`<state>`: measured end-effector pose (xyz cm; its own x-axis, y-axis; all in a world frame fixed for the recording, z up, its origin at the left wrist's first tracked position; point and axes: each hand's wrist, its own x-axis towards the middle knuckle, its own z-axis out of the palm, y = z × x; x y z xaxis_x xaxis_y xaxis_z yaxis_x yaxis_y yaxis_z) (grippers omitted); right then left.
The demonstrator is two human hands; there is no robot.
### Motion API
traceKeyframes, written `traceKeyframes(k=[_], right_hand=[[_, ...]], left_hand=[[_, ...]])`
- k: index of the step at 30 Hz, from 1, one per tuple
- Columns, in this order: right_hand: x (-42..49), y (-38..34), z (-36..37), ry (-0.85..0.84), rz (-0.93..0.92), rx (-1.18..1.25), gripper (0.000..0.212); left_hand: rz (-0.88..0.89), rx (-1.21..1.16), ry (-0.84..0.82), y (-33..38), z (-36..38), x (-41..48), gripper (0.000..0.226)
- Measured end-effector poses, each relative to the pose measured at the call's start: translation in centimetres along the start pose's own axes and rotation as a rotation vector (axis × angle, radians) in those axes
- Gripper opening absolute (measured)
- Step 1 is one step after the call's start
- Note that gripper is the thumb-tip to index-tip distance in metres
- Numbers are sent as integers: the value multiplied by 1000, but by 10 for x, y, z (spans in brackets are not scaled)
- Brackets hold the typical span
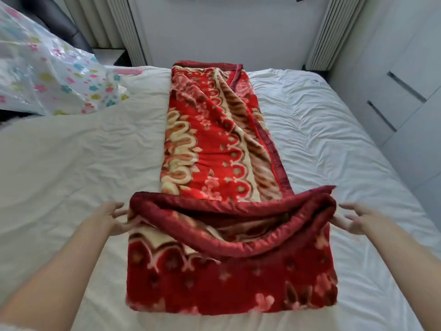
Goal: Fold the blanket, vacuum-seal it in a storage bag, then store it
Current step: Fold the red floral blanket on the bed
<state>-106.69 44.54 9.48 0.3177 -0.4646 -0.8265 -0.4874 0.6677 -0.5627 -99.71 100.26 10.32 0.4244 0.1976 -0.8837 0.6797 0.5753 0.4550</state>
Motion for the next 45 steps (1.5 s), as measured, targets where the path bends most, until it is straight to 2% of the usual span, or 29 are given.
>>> traceKeyframes(k=[1, 2, 3, 5, 6, 9, 11, 13, 15, 17, 18, 20, 22, 24, 25, 27, 28, 30, 32, 34, 36, 38, 41, 43, 45], right_hand=[[13, -2, 12, -8, -13, 22, 49], [23, 0, 26, 12, -96, -67, 51], [26, 3, 43, 56, -210, -231, 50], [43, 20, 69, 164, -553, -719, 54], [49, 31, 79, 152, -710, -960, 55], [71, 54, 108, -93, -1070, -1450, 52], [82, 60, 123, -300, -1177, -1753, 58], [101, 64, 133, -467, -1130, -2050, 63], [115, 65, 135, -517, -1178, -2260, 67], [124, 61, 132, -433, -1188, -2406, 68], [127, 57, 128, -382, -1162, -2436, 65], [134, 42, 113, -364, -1227, -2305, 44], [141, 18, 94, -292, -1459, -2002, 31], [149, -8, 88, -96, -1573, -1774, 40], [155, -15, 93, -2, -1533, -1775, 44], [170, -14, 116, 81, -1334, -1892, 41], [179, -6, 124, 69, -1217, -1923, 38], [198, 8, 132, -79, -982, -1796, 57], [208, 4, 134, -294, -787, -1611, 90], [209, -3, 141, -391, -807, -1722, 110], [202, -2, 155, -440, -956, -2031, 107], [195, 8, 169, -454, -1056, -2262, 98], [195, 10, 173, -429, -999, -2323, 99], [189, 4, 172, -439, -977, -2333, 88], [184, 0, 166, -455, -1017, -2320, 71]], left_hand=[[1, -45, -41, 1, 13, 10, 28], [55, 23, -65, -1, 26, 20, 31], [129, 187, -41, -6, 38, 30, 35], [353, 570, 28, -23, 55, 62, 38], [467, 771, 57, -32, 55, 82, 39], [889, 1442, 123, -45, 56, 126, 48], [1117, 1748, 24, -42, 64, 132, 51], [1055, 2020, -112, -39, 73, 138, 65], [958, 2295, -143, -32, 78, 141, 79], [909, 2473, -91, -19, 78, 143, 60], [934, 2494, -80, -12, 77, 143, 45], [1081, 2346, -168, 6, 74, 138, 28], [1255, 1945, -337, 29, 73, 136, 35], [1240, 1607, -384, 52, 88, 140, 37], [1227, 1539, -353, 58, 100, 149, 34], [1234, 1556, -272, 54, 126, 179, 21], [1196, 1565, -222, 46, 138, 197, 15], [1004, 1482, -142, 29, 146, 225, 18], [724, 1242, -174, 23, 143, 225, 39], [500, 1108, -261, 32, 138, 215, 68], [360, 1191, -378, 45, 137, 200, 89], [318, 1446, -466, 56, 146, 185, 104], [389, 1855, -472, 53, 171, 178, 117], [389, 2223, -486, 44, 176, 180, 112], [328, 2441, -460, 39, 164, 183, 110]])
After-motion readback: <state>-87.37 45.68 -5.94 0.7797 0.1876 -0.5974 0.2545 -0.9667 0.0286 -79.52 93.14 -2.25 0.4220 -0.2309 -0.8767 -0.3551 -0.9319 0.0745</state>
